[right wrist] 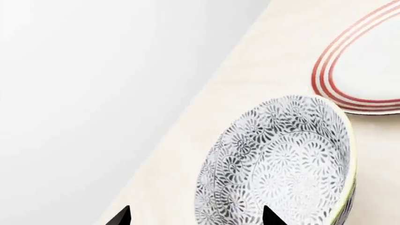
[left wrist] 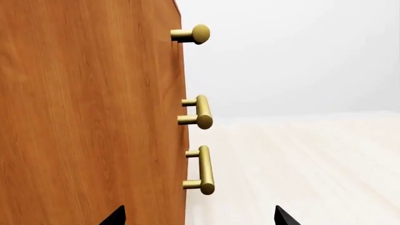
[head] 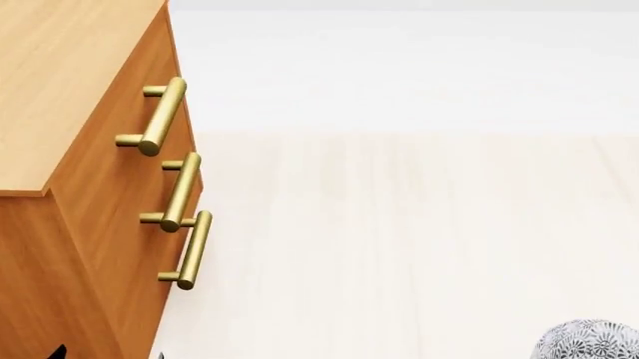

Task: Put the bowl on top of the cabinet.

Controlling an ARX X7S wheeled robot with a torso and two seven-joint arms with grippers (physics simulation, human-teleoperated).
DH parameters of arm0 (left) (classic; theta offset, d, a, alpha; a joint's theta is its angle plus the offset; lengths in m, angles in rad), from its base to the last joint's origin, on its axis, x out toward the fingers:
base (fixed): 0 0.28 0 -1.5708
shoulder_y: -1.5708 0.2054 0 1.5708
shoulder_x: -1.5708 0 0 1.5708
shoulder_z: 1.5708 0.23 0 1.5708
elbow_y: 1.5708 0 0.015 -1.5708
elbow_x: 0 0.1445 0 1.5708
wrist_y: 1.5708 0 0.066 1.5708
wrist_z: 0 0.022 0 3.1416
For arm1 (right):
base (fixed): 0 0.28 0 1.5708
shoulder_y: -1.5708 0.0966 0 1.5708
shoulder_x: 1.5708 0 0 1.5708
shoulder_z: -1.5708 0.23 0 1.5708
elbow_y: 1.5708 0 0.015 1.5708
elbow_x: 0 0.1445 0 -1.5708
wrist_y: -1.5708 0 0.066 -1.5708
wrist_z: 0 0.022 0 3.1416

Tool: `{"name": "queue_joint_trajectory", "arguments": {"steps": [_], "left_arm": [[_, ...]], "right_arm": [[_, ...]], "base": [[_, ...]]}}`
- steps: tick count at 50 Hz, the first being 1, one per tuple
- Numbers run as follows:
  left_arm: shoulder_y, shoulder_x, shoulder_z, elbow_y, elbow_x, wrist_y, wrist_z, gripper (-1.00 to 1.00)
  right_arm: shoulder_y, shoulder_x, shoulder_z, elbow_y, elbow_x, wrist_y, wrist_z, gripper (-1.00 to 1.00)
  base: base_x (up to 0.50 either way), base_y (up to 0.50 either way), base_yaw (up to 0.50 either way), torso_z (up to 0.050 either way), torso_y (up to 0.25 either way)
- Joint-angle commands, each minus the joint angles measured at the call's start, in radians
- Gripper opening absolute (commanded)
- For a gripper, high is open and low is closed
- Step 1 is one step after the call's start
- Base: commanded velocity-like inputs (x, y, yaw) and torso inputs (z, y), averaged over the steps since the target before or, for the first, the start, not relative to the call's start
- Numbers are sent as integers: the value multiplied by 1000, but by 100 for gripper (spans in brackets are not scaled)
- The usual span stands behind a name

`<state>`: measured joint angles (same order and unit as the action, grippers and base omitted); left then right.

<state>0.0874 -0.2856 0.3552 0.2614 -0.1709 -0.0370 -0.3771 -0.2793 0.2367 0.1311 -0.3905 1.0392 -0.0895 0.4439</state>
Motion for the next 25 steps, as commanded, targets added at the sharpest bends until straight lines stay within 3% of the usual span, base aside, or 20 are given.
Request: {"name": "queue_joint_trajectory", "arguments": {"steps": [1, 25], "left_arm": [[-4, -2, 5, -4, -2, 0, -3, 100], [-17, -4, 14, -21, -12, -1, -4, 100]], "right_arm": [[-21, -22, 65, 16, 124, -40, -19, 100], [-31, -42, 94, 34, 184, -80, -29, 100]], "base": [[0, 0, 0, 0, 0], [0, 0, 0, 0, 0]]}}
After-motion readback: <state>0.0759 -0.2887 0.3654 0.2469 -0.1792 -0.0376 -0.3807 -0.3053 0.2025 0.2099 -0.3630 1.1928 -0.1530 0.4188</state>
